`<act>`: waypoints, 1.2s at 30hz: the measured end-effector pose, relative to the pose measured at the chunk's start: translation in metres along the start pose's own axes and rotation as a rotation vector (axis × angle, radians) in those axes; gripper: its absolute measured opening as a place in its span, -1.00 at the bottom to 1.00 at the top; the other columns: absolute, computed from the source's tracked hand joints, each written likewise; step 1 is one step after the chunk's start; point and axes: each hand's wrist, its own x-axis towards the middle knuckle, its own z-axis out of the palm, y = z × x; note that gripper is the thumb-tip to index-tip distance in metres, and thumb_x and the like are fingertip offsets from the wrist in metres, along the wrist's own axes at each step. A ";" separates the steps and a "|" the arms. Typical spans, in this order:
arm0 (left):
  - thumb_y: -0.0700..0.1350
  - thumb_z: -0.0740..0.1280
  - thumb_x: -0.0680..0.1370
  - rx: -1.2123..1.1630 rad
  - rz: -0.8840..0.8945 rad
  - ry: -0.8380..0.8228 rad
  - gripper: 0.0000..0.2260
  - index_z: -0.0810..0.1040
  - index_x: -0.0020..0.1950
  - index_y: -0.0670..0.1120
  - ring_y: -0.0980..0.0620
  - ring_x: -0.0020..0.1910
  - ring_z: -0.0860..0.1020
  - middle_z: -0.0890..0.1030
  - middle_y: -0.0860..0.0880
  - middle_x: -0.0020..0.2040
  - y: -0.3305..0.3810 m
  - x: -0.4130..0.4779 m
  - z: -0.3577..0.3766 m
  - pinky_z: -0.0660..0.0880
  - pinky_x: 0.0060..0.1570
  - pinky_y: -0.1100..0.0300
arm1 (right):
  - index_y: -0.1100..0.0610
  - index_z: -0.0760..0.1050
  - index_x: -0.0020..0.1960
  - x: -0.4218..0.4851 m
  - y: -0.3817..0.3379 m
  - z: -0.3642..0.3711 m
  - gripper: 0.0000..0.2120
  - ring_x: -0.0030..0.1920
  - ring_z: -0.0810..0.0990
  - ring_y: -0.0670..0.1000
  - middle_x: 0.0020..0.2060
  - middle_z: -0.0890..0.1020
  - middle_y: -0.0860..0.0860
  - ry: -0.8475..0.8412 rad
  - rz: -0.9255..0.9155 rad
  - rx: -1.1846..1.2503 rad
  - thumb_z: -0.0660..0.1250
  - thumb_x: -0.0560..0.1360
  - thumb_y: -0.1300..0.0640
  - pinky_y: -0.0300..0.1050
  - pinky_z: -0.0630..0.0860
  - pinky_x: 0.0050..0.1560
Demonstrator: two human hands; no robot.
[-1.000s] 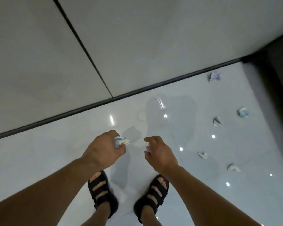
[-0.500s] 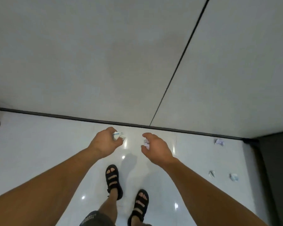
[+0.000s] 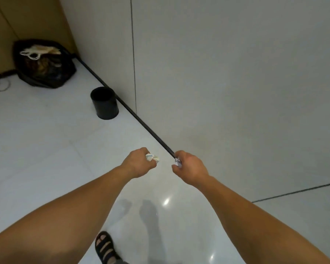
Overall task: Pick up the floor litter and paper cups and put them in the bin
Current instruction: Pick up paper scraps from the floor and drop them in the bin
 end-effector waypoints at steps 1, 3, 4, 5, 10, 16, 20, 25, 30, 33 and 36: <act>0.11 0.40 0.47 -0.010 -0.017 0.018 -0.65 0.47 0.14 -0.05 -0.01 -0.12 0.53 0.55 -0.04 0.00 -0.018 0.002 -0.020 0.40 -0.25 0.23 | 0.02 0.38 0.39 0.014 -0.026 0.004 -0.56 0.13 0.57 0.06 0.20 0.59 0.00 -0.017 -0.029 -0.027 0.27 0.52 -0.01 -0.18 0.42 0.02; 0.11 0.40 0.47 -0.026 -0.049 0.057 -0.65 0.47 0.13 -0.05 -0.01 -0.10 0.53 0.54 -0.04 0.00 -0.053 0.006 -0.063 0.40 -0.22 0.22 | 0.03 0.41 0.35 0.040 -0.078 0.013 -0.58 0.11 0.58 0.05 0.17 0.60 -0.01 -0.045 -0.080 -0.064 0.27 0.51 -0.01 -0.17 0.44 0.02; 0.11 0.40 0.47 -0.035 -0.064 0.081 -0.66 0.46 0.11 -0.05 -0.01 -0.10 0.52 0.54 -0.04 -0.01 -0.070 0.009 -0.084 0.39 -0.22 0.21 | 0.03 0.43 0.33 0.053 -0.104 0.018 -0.60 0.11 0.58 0.05 0.16 0.61 -0.01 -0.051 -0.105 -0.073 0.28 0.51 0.00 -0.16 0.46 0.03; 0.11 0.40 0.47 -0.047 -0.082 0.102 -0.68 0.46 0.09 -0.04 -0.01 -0.10 0.52 0.54 -0.04 -0.02 -0.086 0.010 -0.105 0.39 -0.22 0.21 | 0.03 0.44 0.32 0.064 -0.129 0.024 -0.61 0.10 0.58 0.05 0.15 0.62 -0.02 -0.058 -0.130 -0.076 0.28 0.50 0.00 -0.15 0.47 0.04; 0.10 0.41 0.45 -0.079 -0.178 0.181 -0.70 0.46 0.04 -0.02 0.00 -0.13 0.53 0.56 -0.03 -0.03 -0.153 0.023 -0.195 0.40 -0.27 0.21 | 0.02 0.45 0.29 0.114 -0.232 0.046 -0.62 0.06 0.58 0.03 0.08 0.62 -0.04 -0.109 -0.219 -0.065 0.29 0.49 0.00 -0.15 0.50 0.05; 0.07 0.42 0.44 -0.125 -0.217 0.217 -0.73 0.48 0.04 -0.02 0.01 -0.13 0.53 0.56 -0.02 -0.02 -0.183 0.075 -0.259 0.40 -0.30 0.23 | 0.03 0.46 0.26 0.194 -0.296 0.054 -0.65 0.05 0.58 0.02 0.05 0.63 -0.06 -0.169 -0.285 -0.082 0.31 0.49 0.02 -0.15 0.51 0.07; 0.06 0.41 0.46 -0.120 -0.256 0.244 -0.71 0.49 0.08 -0.06 -0.02 -0.09 0.54 0.57 -0.05 0.01 -0.194 0.126 -0.303 0.41 -0.19 0.22 | 0.03 0.44 0.31 0.273 -0.330 0.055 -0.62 0.09 0.56 0.02 0.12 0.61 -0.04 -0.190 -0.341 -0.126 0.30 0.51 0.00 -0.19 0.45 0.04; 0.04 0.42 0.45 -0.131 -0.327 0.305 -0.72 0.52 0.07 -0.07 -0.03 -0.03 0.56 0.58 -0.05 0.03 -0.201 0.189 -0.377 0.44 -0.12 0.20 | 0.05 0.46 0.26 0.370 -0.377 0.037 -0.66 0.05 0.57 0.00 0.05 0.62 -0.06 -0.233 -0.384 -0.094 0.30 0.50 0.03 -0.19 0.47 0.01; 0.06 0.41 0.44 -0.129 -0.317 0.350 -0.75 0.52 0.02 -0.04 0.01 -0.11 0.55 0.59 -0.04 -0.03 -0.205 0.255 -0.435 0.41 -0.25 0.24 | -0.04 0.39 -0.14 0.458 -0.416 0.017 -0.92 -0.06 0.57 0.01 -0.11 0.59 -0.09 -0.241 -0.416 -0.133 0.29 0.47 0.07 -0.22 0.41 -0.16; 0.08 0.41 0.45 -0.133 -0.313 0.319 -0.73 0.51 0.04 -0.04 0.02 -0.14 0.53 0.57 -0.03 -0.04 -0.213 0.295 -0.460 0.39 -0.31 0.27 | 0.05 0.48 0.03 0.502 -0.440 0.019 -0.86 -0.02 0.60 0.02 -0.07 0.62 -0.04 -0.237 -0.409 -0.157 0.30 0.50 0.04 -0.16 0.51 -0.05; 0.08 0.40 0.46 -0.139 -0.297 0.309 -0.72 0.51 0.05 -0.04 0.00 -0.11 0.54 0.58 -0.04 -0.02 -0.231 0.344 -0.492 0.43 -0.25 0.24 | 0.06 0.49 0.13 0.549 -0.469 0.030 -0.77 0.00 0.60 0.02 -0.03 0.62 -0.03 -0.249 -0.387 -0.154 0.32 0.50 0.02 -0.13 0.54 -0.02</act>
